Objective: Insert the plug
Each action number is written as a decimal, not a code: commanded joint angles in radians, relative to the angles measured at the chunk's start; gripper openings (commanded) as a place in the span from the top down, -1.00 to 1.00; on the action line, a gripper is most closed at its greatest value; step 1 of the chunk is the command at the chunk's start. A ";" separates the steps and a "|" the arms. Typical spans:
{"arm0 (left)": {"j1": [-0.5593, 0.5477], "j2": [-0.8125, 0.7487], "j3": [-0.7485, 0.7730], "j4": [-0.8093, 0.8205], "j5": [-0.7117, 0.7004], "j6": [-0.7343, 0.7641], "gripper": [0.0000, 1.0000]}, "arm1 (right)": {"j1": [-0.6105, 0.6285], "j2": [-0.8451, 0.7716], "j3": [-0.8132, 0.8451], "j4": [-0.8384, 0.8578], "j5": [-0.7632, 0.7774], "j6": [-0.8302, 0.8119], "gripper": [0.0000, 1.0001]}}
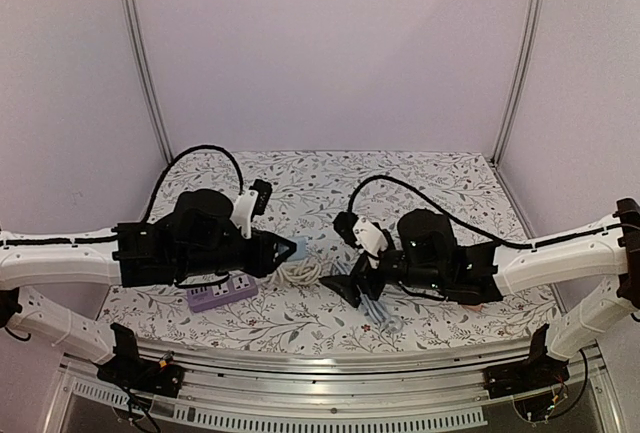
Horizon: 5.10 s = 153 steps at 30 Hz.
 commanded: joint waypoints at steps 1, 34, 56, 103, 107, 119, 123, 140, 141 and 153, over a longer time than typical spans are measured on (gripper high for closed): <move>0.005 -0.044 0.018 -0.097 0.032 0.041 1.00 | 0.032 0.003 -0.096 0.103 -0.031 -0.242 -0.98; 0.006 -0.004 -0.050 0.062 0.283 -0.029 1.00 | 0.141 0.143 -0.022 0.343 0.149 -0.548 -0.35; 0.011 -0.003 -0.067 0.096 0.302 -0.026 -0.40 | 0.143 0.154 -0.026 0.348 0.191 -0.495 0.55; 0.011 -0.016 -0.003 -0.124 0.164 0.029 1.00 | 0.156 0.066 -0.158 0.456 0.296 -0.356 -0.98; 0.011 -0.054 0.029 -0.239 0.092 0.051 1.00 | 0.156 0.052 -0.213 0.538 0.325 -0.351 -0.98; 0.012 -0.194 0.092 -0.545 -0.073 0.207 1.00 | 0.116 0.082 -0.184 0.460 0.351 -0.284 -0.98; 0.013 -0.227 0.125 -0.624 -0.111 0.280 1.00 | 0.095 0.057 -0.190 0.440 0.310 -0.242 -0.98; 0.136 0.142 0.255 -0.743 -0.079 0.706 1.00 | 0.014 0.039 -0.223 0.447 0.171 -0.221 -0.98; 0.139 0.155 0.251 -0.746 -0.090 0.727 1.00 | 0.011 0.052 -0.222 0.447 0.171 -0.224 -0.98; 0.208 0.202 0.179 -0.766 0.002 0.989 0.98 | -0.029 0.026 -0.257 0.452 0.132 -0.217 -0.97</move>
